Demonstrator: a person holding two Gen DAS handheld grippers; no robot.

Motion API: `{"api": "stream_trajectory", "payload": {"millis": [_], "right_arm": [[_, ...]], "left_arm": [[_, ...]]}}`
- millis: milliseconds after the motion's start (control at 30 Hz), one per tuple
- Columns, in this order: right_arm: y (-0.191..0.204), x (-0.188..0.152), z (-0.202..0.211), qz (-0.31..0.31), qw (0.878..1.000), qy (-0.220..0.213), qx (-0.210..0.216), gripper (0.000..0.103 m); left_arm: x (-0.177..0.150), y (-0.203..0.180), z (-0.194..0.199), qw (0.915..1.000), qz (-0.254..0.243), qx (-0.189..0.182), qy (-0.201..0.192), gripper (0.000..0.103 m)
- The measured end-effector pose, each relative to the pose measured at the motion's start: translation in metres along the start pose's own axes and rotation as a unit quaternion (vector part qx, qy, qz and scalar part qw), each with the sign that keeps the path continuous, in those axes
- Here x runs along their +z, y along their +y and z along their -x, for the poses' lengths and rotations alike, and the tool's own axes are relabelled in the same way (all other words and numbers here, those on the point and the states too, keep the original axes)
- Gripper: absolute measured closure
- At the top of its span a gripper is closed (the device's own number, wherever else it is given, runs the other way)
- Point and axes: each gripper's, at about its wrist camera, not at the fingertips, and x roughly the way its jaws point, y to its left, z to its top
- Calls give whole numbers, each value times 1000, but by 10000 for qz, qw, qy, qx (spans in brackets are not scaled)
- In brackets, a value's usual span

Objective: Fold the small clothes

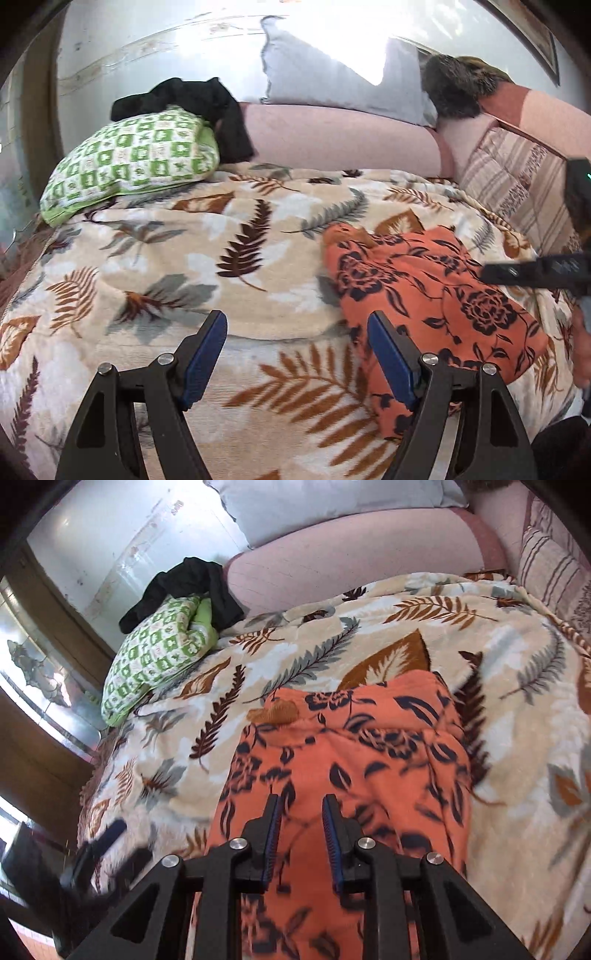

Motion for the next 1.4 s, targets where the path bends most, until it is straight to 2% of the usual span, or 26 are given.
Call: {"api": "stream_trajectory", "payload": {"millis": [167, 433, 867, 1400], "right_arm": [[9, -31, 16, 206, 9997, 98, -91, 77], [5, -50, 2, 78, 9995, 246, -163, 77], [20, -47, -9, 163, 9994, 268, -136, 77], [20, -46, -10, 141, 9995, 266, -44, 77]], "left_arm": [[0, 29, 9, 9991, 257, 311, -106, 23], [1, 69, 19, 9959, 632, 616, -214, 23], [0, 82, 24, 9942, 663, 792, -289, 23], [-1, 89, 21, 9926, 757, 910, -256, 23]]}}
